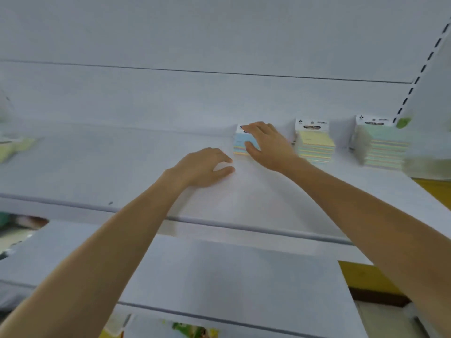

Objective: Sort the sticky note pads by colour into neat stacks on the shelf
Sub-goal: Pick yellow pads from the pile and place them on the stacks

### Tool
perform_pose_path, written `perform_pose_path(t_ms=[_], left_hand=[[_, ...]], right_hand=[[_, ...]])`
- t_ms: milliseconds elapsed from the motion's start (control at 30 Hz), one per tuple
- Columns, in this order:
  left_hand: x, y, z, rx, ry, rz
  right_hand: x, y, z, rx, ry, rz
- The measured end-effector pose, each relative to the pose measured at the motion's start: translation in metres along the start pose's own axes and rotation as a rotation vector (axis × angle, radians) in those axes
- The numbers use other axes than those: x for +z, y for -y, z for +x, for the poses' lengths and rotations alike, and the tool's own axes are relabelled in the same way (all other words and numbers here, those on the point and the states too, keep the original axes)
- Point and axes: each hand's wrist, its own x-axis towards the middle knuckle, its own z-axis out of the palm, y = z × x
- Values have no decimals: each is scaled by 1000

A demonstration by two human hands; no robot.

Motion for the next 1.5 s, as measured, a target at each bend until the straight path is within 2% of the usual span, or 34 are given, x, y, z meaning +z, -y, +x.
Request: perform_pose_path(t_ms=[200,500,700,867,1100,1267,1500], left_hand=[[-29,92,-57,-66,-80,26],[-60,236,-124,-317,-206,56],[-90,335,-173,-563,-205,116],[-101,399,-210,-758,-82,149],[-104,429,-205,-662,-16,96],[-98,434,-181,-533,-12,50],[-86,424,-148,-325,63,31]], right_hand=[[38,88,29,0,46,112],[108,216,129,-198,183,170],[170,304,209,-335,261,280],[217,371,255,-416,385,318],[250,401,289,-341,476,199],[246,380,299,-255,498,141],[225,337,287,-22,516,57]])
